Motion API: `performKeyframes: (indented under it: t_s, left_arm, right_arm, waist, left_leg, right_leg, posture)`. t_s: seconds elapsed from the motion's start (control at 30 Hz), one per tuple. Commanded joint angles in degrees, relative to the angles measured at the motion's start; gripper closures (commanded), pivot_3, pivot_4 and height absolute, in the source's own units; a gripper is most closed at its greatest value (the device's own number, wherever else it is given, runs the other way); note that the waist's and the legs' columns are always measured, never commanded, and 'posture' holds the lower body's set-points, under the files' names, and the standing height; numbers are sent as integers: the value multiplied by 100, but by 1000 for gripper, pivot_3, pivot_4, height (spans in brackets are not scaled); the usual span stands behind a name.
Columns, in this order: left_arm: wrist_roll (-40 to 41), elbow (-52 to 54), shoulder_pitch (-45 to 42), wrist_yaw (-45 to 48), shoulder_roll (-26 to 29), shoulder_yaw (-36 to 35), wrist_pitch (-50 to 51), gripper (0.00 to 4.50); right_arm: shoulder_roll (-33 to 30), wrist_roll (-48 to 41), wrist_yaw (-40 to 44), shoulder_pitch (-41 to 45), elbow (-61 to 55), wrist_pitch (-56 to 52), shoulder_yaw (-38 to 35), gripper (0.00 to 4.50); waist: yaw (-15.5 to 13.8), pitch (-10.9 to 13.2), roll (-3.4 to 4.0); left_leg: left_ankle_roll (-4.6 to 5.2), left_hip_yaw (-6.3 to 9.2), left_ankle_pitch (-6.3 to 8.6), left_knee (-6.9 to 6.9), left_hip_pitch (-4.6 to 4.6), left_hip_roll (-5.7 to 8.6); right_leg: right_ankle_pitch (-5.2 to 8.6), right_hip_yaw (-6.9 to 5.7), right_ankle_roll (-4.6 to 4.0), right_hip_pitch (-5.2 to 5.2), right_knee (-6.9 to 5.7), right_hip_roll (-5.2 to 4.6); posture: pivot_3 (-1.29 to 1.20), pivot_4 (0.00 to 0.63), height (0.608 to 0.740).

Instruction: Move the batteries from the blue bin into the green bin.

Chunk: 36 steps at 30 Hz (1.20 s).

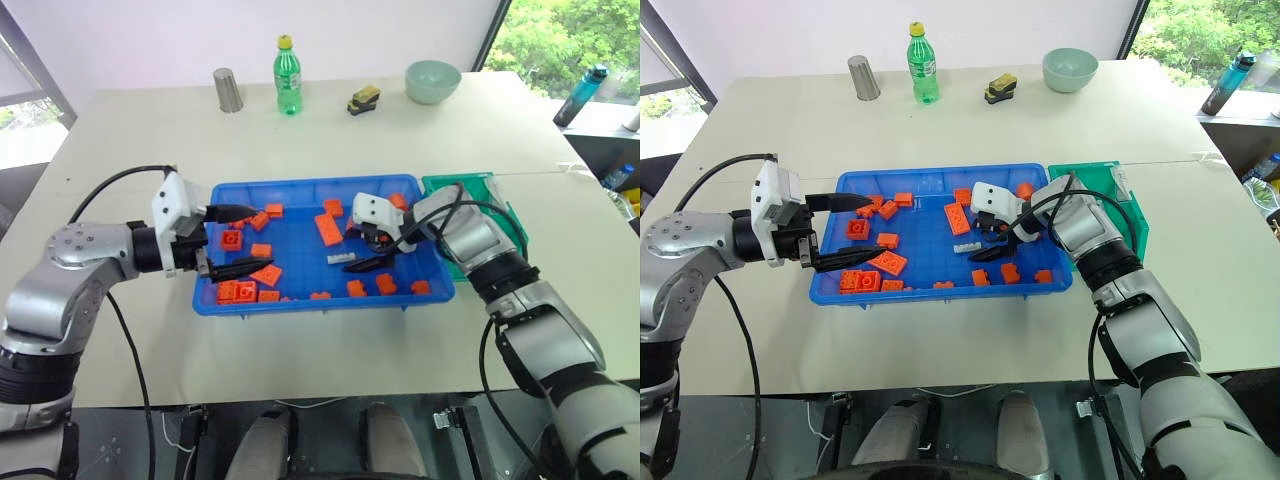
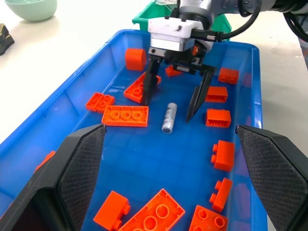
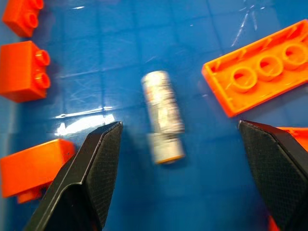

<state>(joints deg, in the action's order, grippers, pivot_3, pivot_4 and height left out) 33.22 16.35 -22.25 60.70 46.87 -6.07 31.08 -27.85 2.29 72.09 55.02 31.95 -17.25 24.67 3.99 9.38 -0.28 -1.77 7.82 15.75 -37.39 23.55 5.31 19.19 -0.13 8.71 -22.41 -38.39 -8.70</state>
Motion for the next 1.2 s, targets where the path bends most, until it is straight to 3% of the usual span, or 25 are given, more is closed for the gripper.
performKeyframes:
  t_s: [0.03,0.2,0.23,0.4,0.53,0.7,0.83,0.87,0.9,1.1,1.13,1.2]
  left_arm:
    - [78,106,-88,-26,85,-191,-14,0]
    - [62,18,-167,24,60,-134,-43,0]
    - [62,1,-187,33,47,-114,-46,0]
    - [88,-47,-241,115,-9,-21,-44,0]
    - [30,-190,-339,240,-103,141,-112,0]
    - [-59,-498,-526,428,-184,304,-237,0]
    - [-156,-808,-816,582,-311,494,-356,0]
    - [-183,-875,-894,618,-347,545,-388,0]
    - [-214,-947,-966,654,-382,586,-421,0]
    - [-320,-1289,-1236,817,-489,685,-528,0]
    - [-334,-1333,-1243,850,-476,674,-553,0]
    - [-356,-1394,-1231,901,-429,629,-595,0]
  right_arm:
    - [37,80,52,23,-57,37,-36,1840]
    - [-65,-12,76,-179,-694,-290,-182,4344]
    - [-103,-67,71,-230,-903,-430,-252,4454]
    - [-408,-532,-100,-405,-2156,-1567,-903,4452]
    - [-1325,-1090,-590,-622,-3374,-3039,-2367,4452]
    - [-2415,-1171,-998,-1540,-3952,-3617,-3299,4452]
    - [-2639,-1335,-1310,-2133,-4312,-3876,-3567,4452]
    - [-2659,-1345,-1389,-2244,-4374,-3879,-3573,3652]
    - [-2659,-1336,-1485,-2305,-4392,-3860,-3563,3363]
    - [-2703,-1384,-1898,-2434,-4273,-3708,-3614,387]
    - [-2783,-1506,-1759,-2560,-4316,-3642,-3714,32]
    - [-2920,-1732,-1497,-2820,-4361,-3449,-3959,32]
  waist:
    - [0,0,0]
    - [1,0,0]
    - [-2,0,0]
    - [-11,0,1]
    - [-115,1,2]
    - [-193,-3,-6]
    - [-138,-3,-4]
    - [-122,-3,-4]
    - [-109,-3,-4]
    - [-143,-3,-4]
    - [-151,-3,-4]
    - [-181,-3,-4]
  left_leg:
    - [0,0,0,0,0,0]
    - [0,0,0,-1,0,0]
    - [0,0,0,-1,0,0]
    - [0,0,0,-1,1,1]
    - [0,2,0,-3,10,6]
    - [2,2,1,-6,9,7]
    - [4,-14,2,-8,9,5]
    - [4,-19,2,-7,9,1]
    - [4,-24,2,-6,8,-1]
    - [4,-25,2,-5,6,-1]
    - [4,-24,2,-6,6,-1]
    - [5,-19,2,-8,6,2]
  right_leg:
    - [0,0,0,0,0,0]
    - [0,0,0,0,0,0]
    - [0,0,0,0,0,0]
    - [0,0,0,0,-1,-2]
    - [0,0,0,-4,-1,-5]
    - [0,-1,0,3,8,-6]
    - [0,3,0,0,6,-8]
    - [0,3,0,-2,5,-6]
    - [0,3,0,-5,4,-5]
    - [0,3,0,-4,2,-6]
    - [0,3,0,-4,2,-6]
    - [0,1,0,1,2,-7]
  posture:
    - [0,150,727]
    - [0,150,727]
    - [0,150,727]
    - [0,150,727]
    - [0,150,727]
    - [0,150,727]
    - [0,150,727]
    - [0,150,727]
    - [0,150,727]
    - [0,150,727]
    - [0,150,727]
    - [0,150,727]
